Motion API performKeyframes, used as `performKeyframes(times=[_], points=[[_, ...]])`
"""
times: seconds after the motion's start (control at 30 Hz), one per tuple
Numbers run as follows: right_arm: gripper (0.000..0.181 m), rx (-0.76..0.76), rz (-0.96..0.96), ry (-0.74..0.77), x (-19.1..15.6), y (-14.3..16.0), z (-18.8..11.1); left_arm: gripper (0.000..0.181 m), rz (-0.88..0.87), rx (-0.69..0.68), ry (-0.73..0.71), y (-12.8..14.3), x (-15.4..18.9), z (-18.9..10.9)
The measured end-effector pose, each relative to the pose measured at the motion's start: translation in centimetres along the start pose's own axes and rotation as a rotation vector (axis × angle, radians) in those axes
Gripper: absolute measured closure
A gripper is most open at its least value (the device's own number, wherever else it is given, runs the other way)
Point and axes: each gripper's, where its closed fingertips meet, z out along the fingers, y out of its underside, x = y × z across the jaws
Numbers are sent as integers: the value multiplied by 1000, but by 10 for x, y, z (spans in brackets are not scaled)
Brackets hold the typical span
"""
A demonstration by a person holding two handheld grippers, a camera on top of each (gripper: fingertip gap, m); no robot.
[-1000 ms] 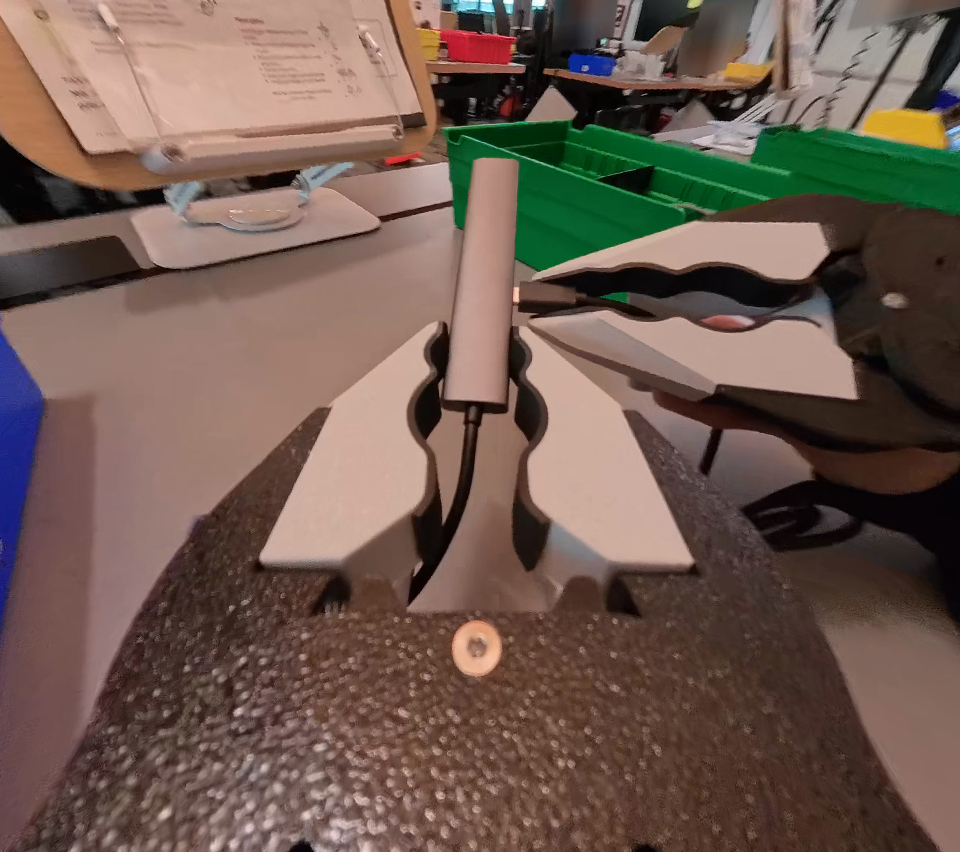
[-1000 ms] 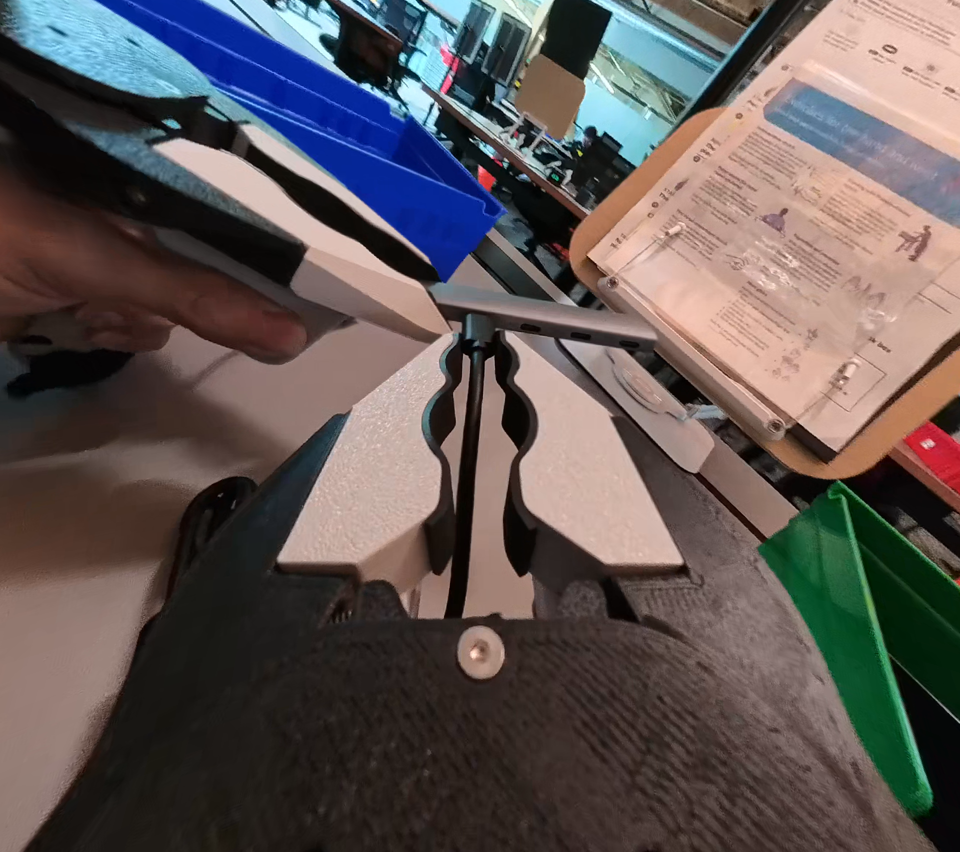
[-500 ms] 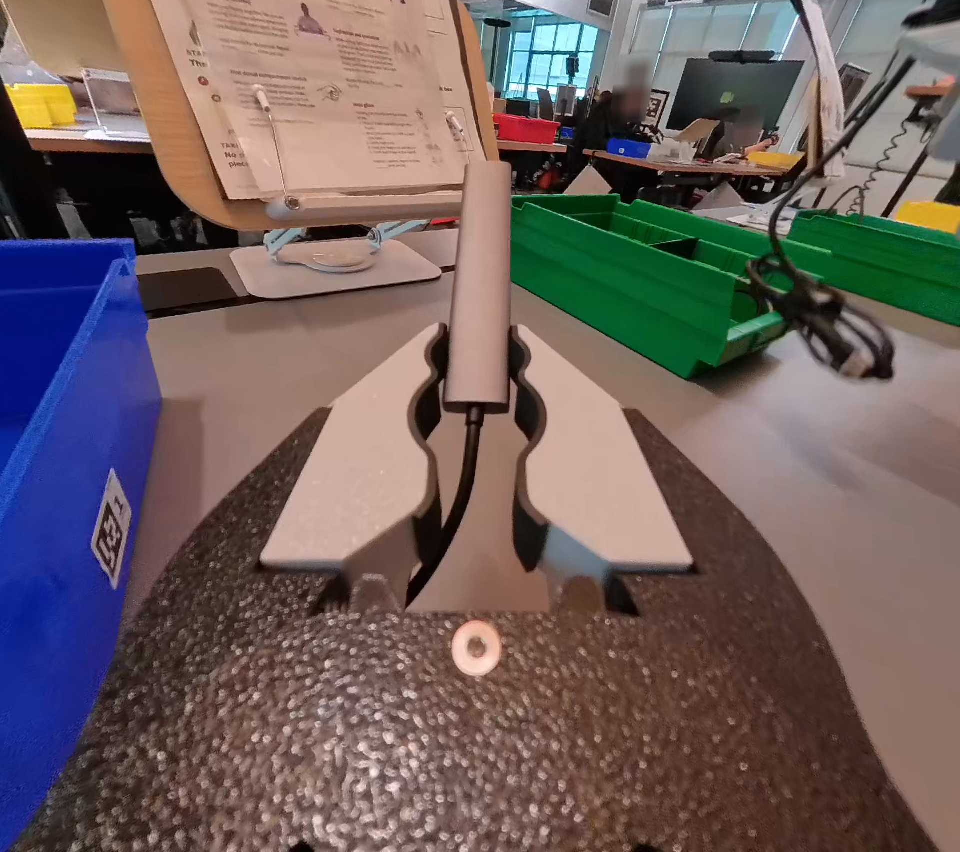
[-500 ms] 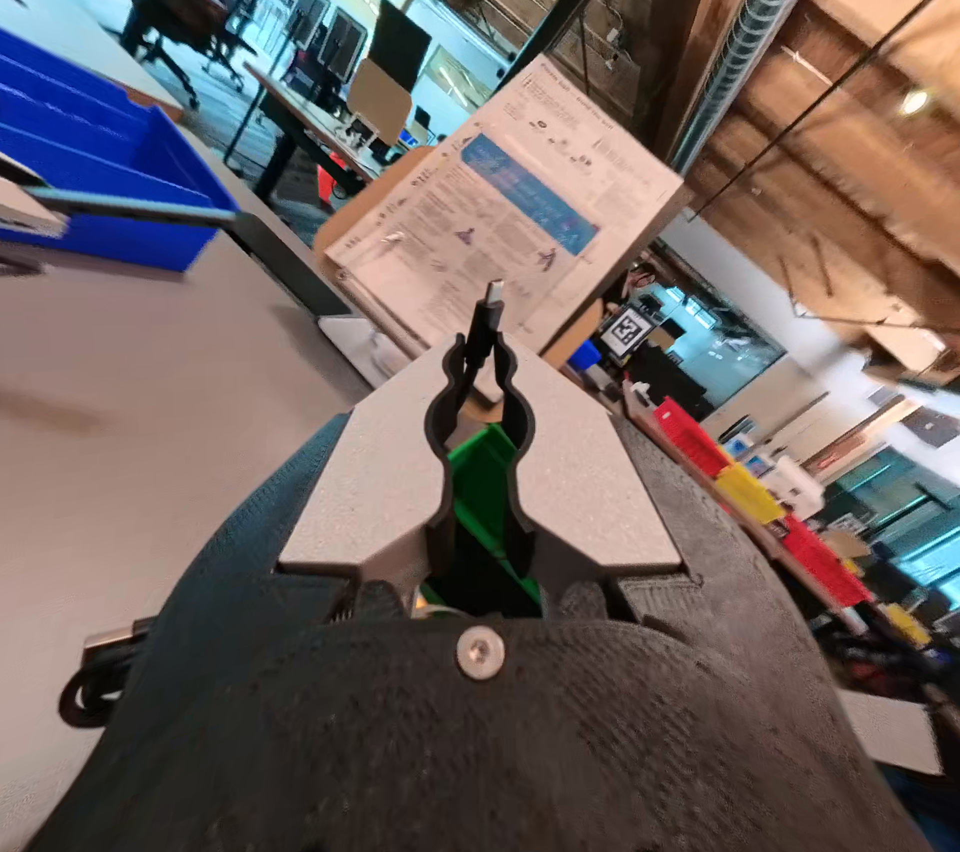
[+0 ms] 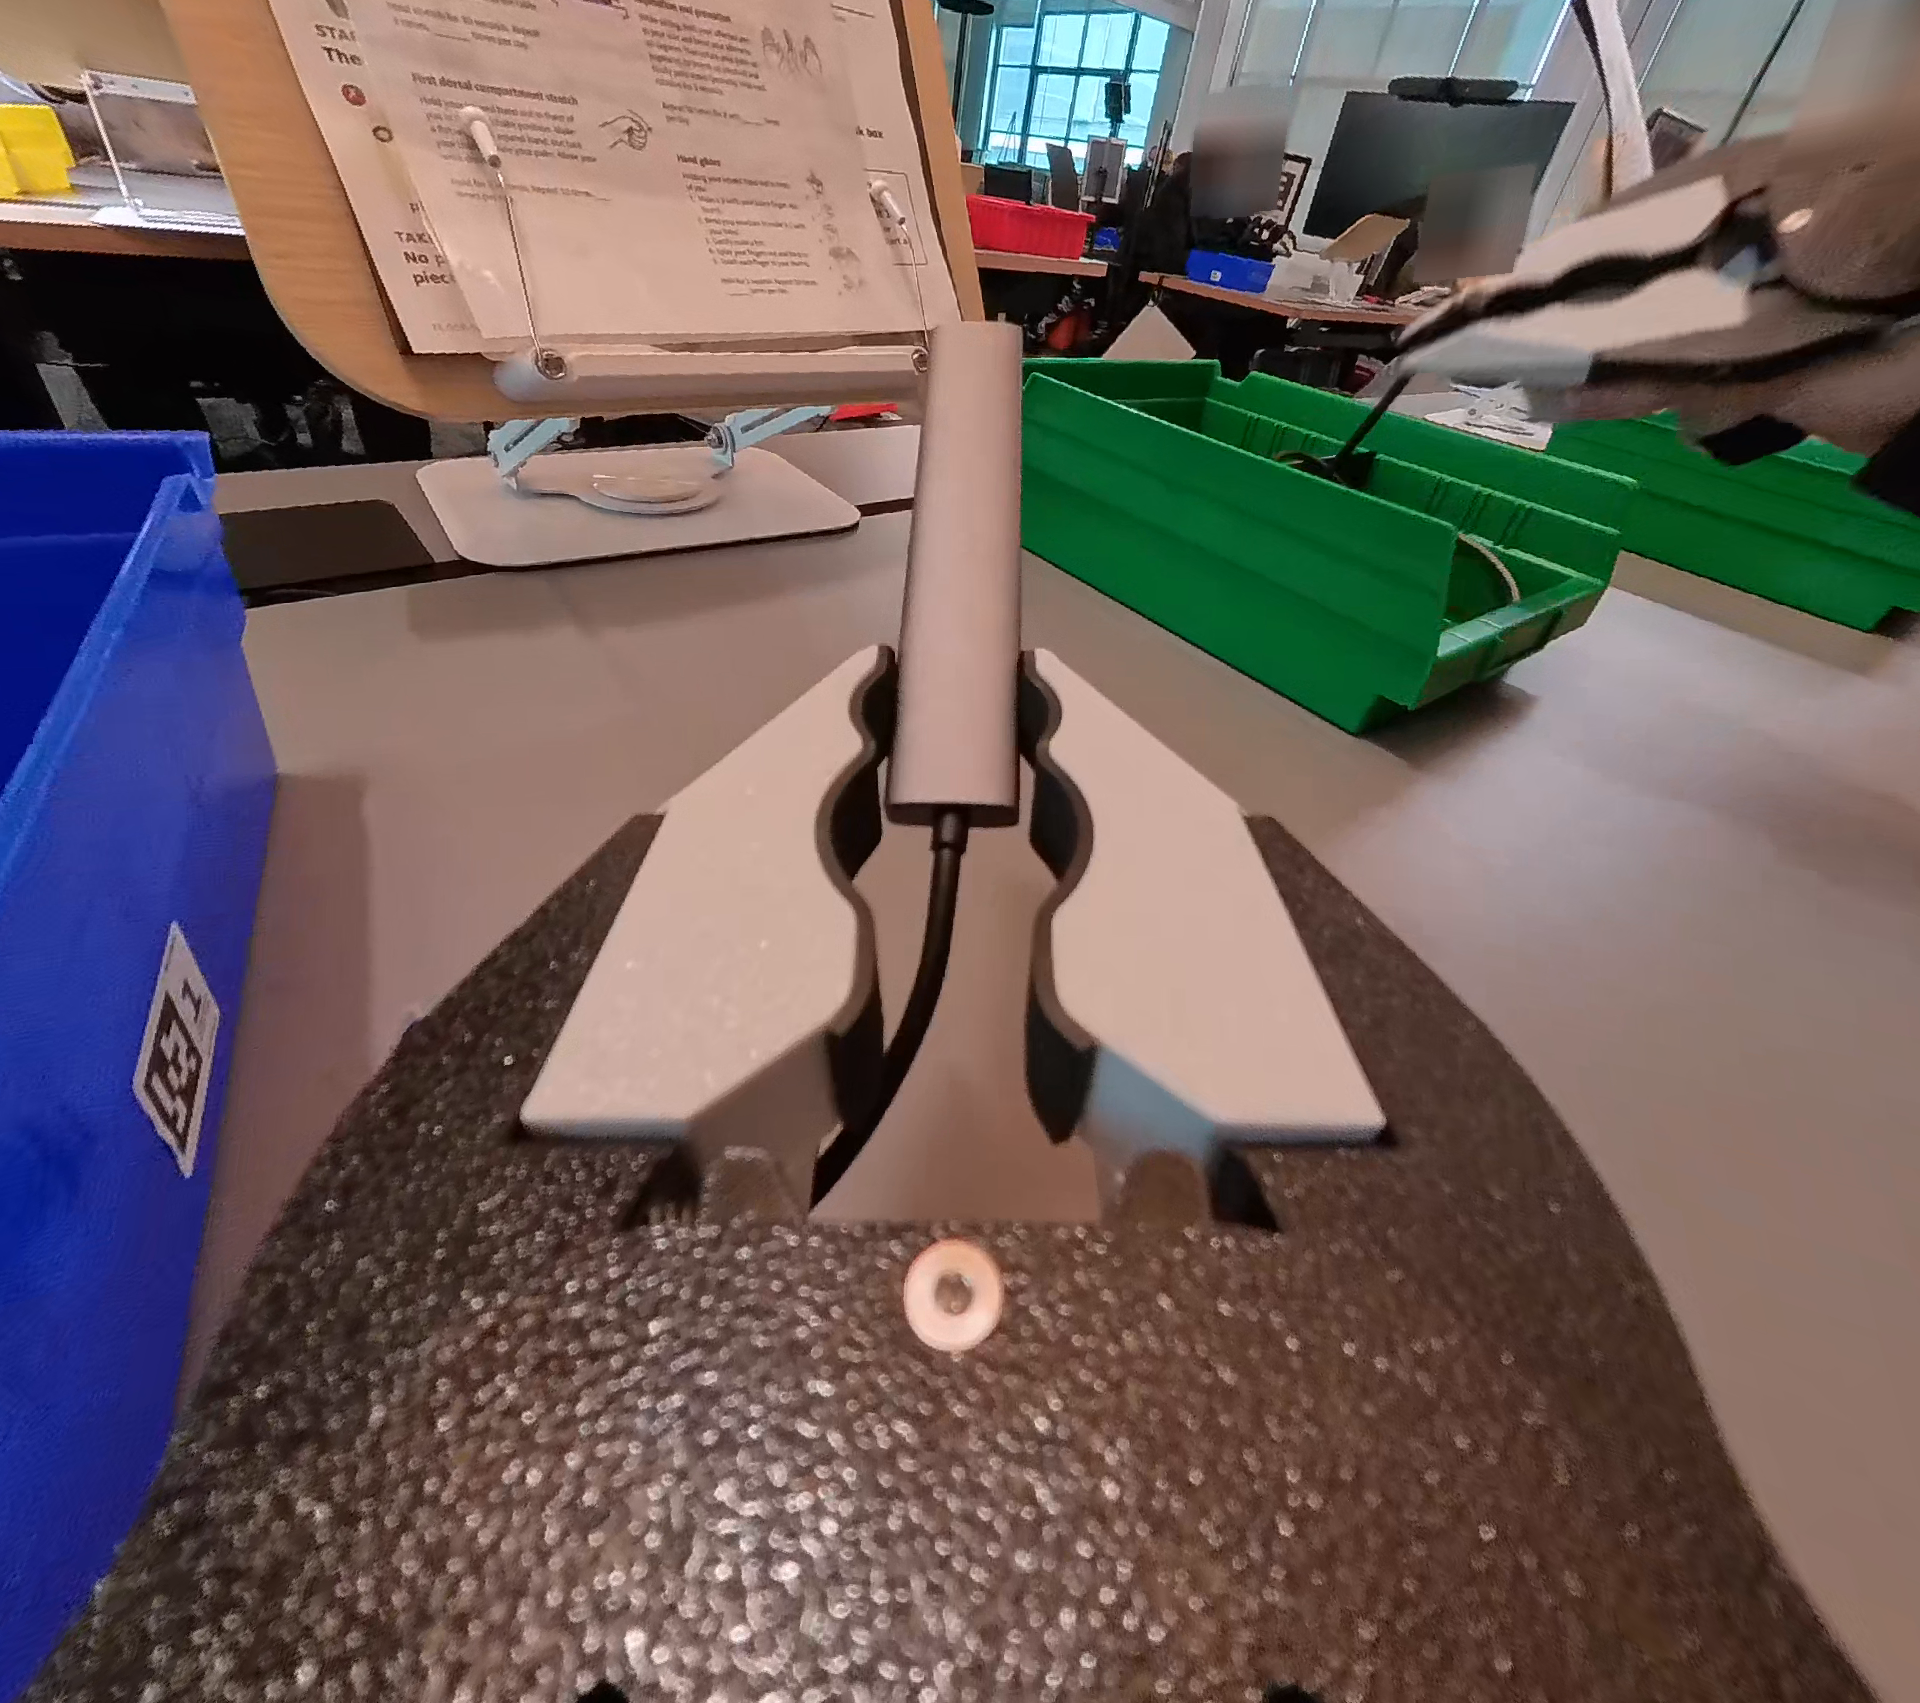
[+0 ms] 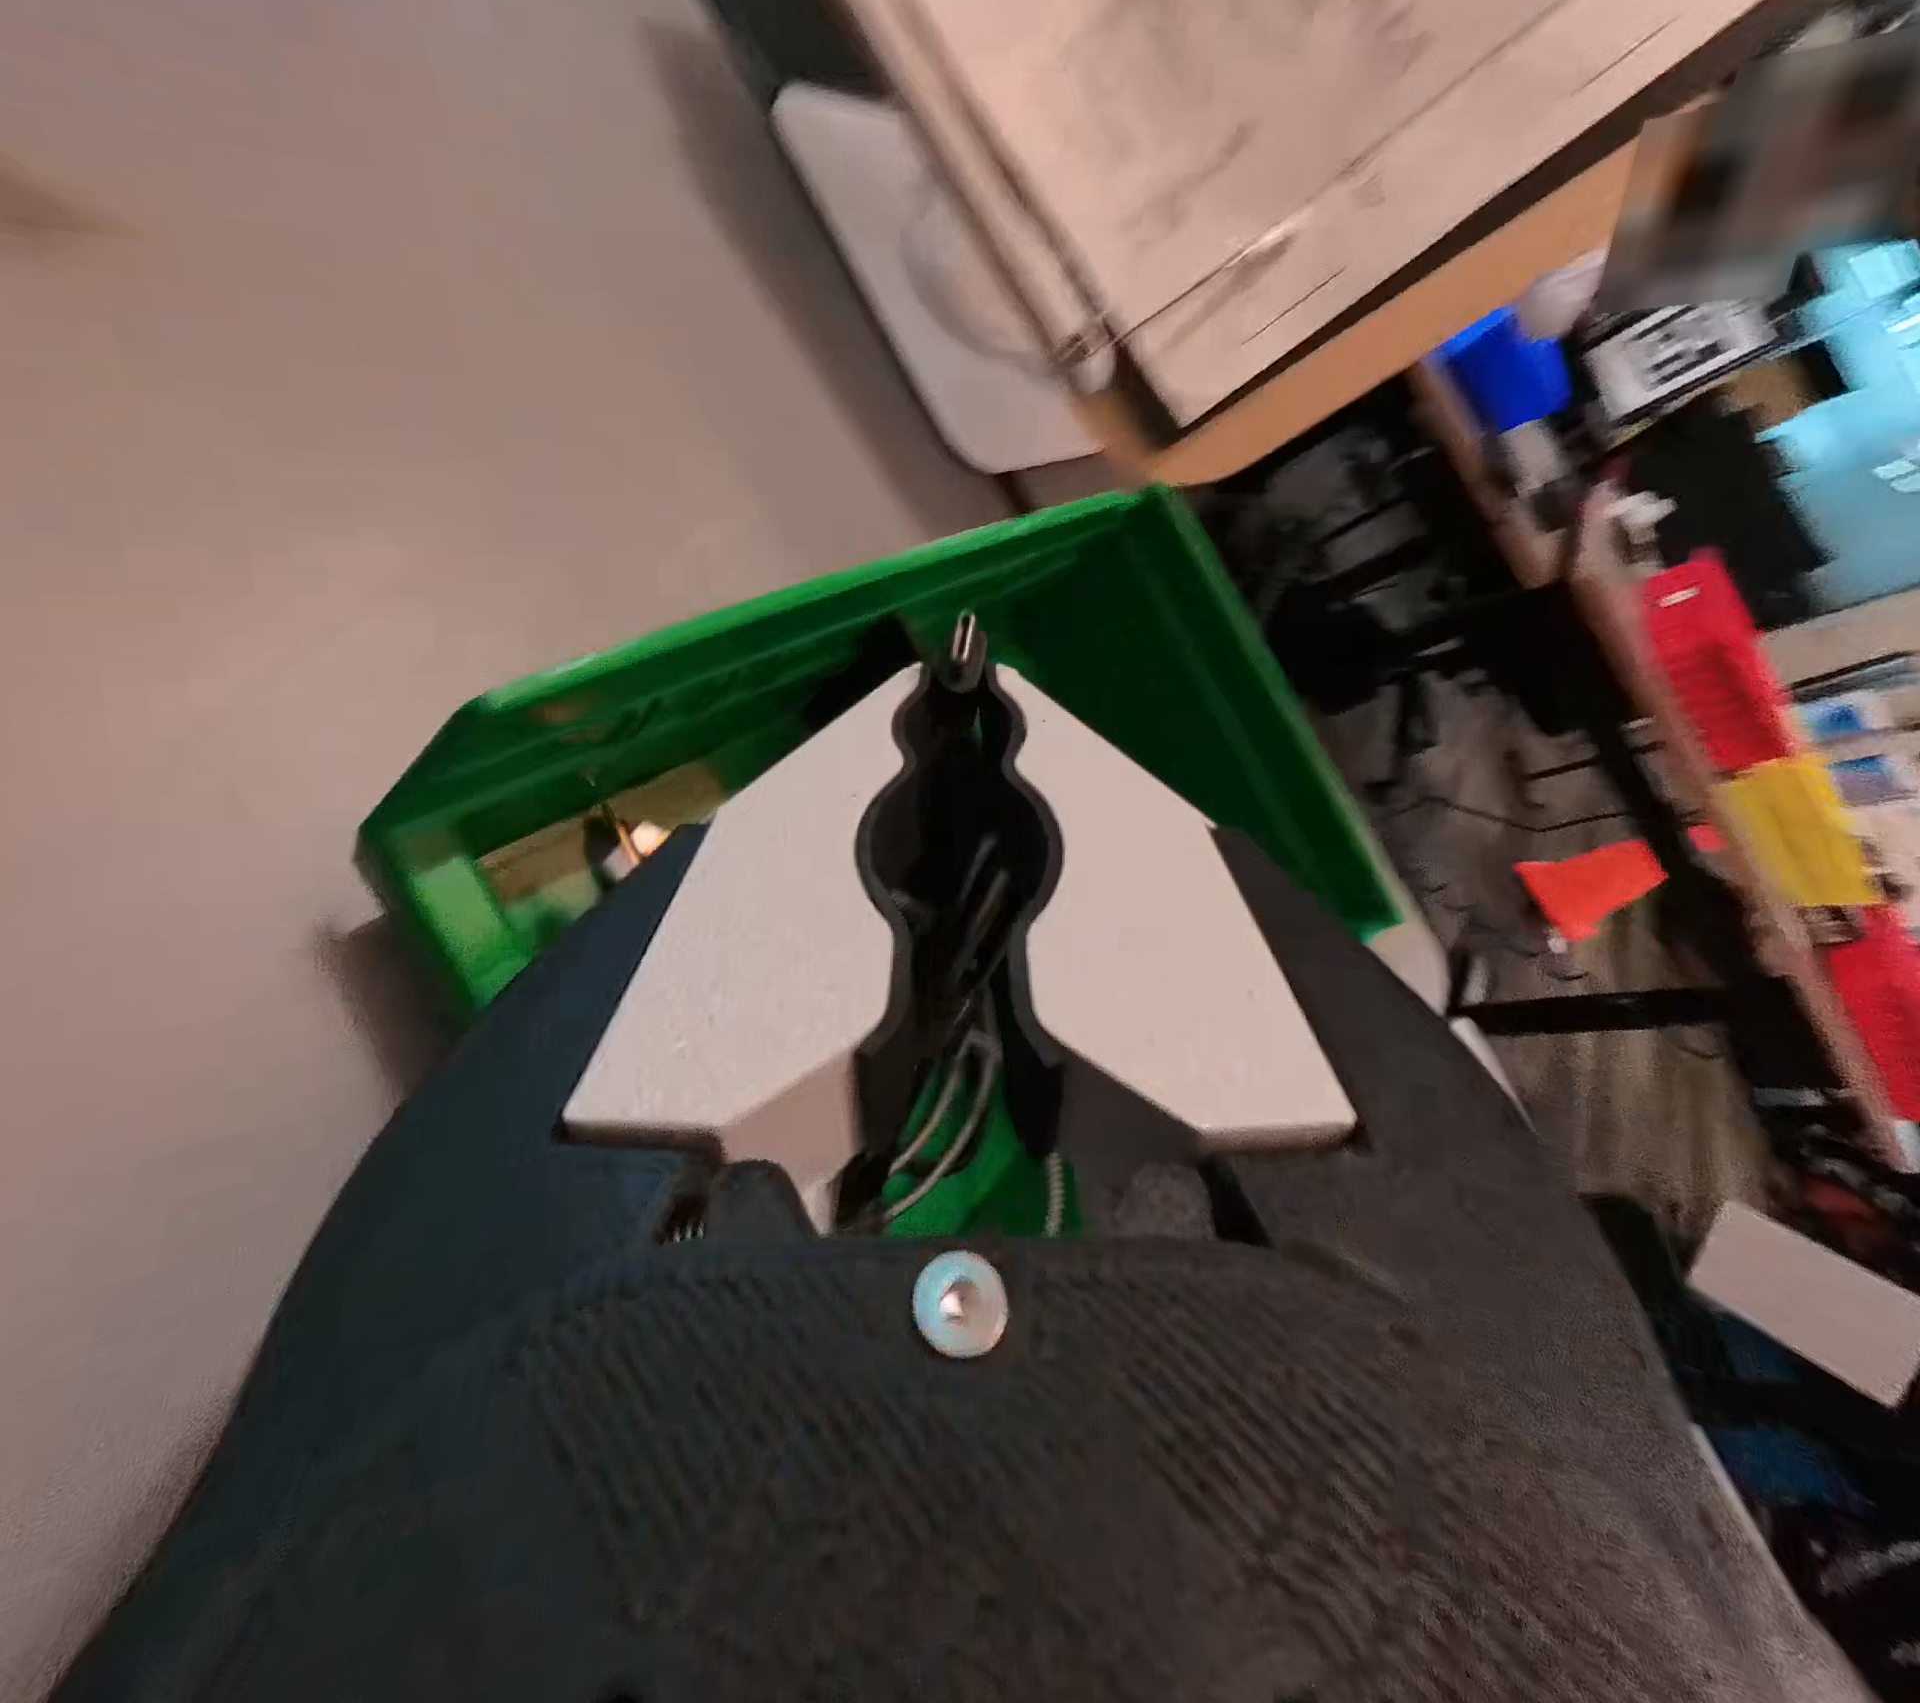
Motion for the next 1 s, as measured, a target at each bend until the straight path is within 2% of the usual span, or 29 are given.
performKeyframes(times=[0.07,0.1,0.17,0.2,0.23,0.3,0.37,0.43,0.5,0.57,0.63,0.7,0.83,0.93,1.0], points=[[172,-148,-13,-118,-25,29,16,160,0,-2,3,0,1,0],[163,-262,-19,-123,-28,50,20,160,3,-4,3,1,1,0],[143,-474,-45,9,-9,85,19,160,6,-7,2,2,1,1],[137,-524,-48,33,-4,92,15,160,5,-8,3,2,1,1],[127,-515,-32,45,-3,89,13,161,4,-7,4,1,1,1],[115,-395,55,40,-5,63,7,160,4,-8,8,1,1,2],[94,-207,208,11,-10,21,-1,160,10,-11,14,2,3,2],[82,43,444,-137,-33,-37,-9,160,32,-7,45,2,9,3],[81,201,705,-428,-72,-87,-19,160,85,32,119,-4,24,2],[84,272,915,-767,-112,-129,-34,160,189,91,224,-11,47,-3],[104,243,1010,-954,-143,-146,-38,161,348,153,297,-15,71,-8],[94,167,1004,-1066,-171,-151,-40,161,520,188,313,-13,88,-10],[107,57,942,-1148,-202,-147,-38,161,690,210,340,-8,106,-12],[126,67,998,-1215,-205,-154,-39,161,714,230,385,-8,113,-16],[151,65,1000,-1242,-207,-154,-40,161,723,229,400,-7,115,-17]])
